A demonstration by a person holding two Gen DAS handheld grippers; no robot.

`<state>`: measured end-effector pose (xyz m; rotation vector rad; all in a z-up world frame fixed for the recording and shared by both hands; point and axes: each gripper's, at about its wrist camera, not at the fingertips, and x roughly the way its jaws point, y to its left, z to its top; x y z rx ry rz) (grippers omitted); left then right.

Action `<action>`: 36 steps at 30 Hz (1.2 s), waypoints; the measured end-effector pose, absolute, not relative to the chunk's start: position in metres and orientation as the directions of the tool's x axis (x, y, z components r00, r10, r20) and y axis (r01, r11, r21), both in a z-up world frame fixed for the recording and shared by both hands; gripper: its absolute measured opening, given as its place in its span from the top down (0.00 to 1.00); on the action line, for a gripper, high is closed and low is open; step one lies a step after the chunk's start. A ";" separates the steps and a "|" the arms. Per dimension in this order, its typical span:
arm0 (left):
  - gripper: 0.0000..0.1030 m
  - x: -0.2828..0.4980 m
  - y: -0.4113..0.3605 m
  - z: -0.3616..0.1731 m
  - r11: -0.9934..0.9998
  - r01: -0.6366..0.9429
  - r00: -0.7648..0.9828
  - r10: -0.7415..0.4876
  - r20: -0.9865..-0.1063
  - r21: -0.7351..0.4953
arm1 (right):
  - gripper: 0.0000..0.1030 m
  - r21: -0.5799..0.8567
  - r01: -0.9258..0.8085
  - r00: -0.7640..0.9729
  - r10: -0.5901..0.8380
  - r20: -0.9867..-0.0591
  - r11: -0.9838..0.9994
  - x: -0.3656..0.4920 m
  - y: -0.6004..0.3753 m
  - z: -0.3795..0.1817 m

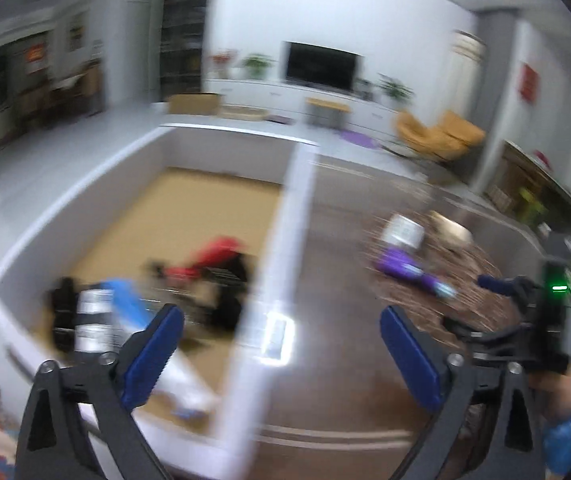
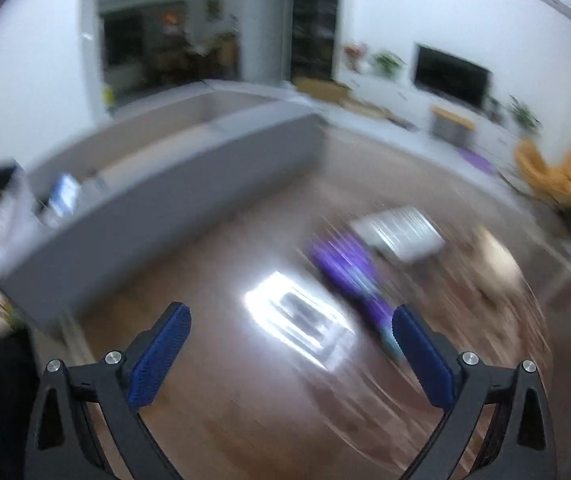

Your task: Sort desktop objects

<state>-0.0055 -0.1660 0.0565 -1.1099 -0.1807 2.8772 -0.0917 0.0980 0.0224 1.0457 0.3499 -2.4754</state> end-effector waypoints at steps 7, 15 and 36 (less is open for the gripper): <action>0.00 -0.038 -0.053 -0.015 -0.992 -0.089 -0.622 0.129 -0.773 -0.093 | 0.02 -0.100 0.266 -0.594 -0.082 -0.800 -0.959 -0.074 0.242 -0.028; 0.00 -0.077 0.003 -0.068 -0.997 -0.061 -0.562 0.067 -0.824 -0.039 | 0.02 -0.015 0.167 -0.592 -0.088 -0.802 -0.986 -0.070 0.290 -0.030; 0.00 -0.083 0.008 -0.073 -0.997 -0.074 -0.581 0.044 -0.812 -0.001 | 0.00 -0.014 0.149 -0.576 -0.075 -0.814 -0.989 -0.076 0.292 -0.039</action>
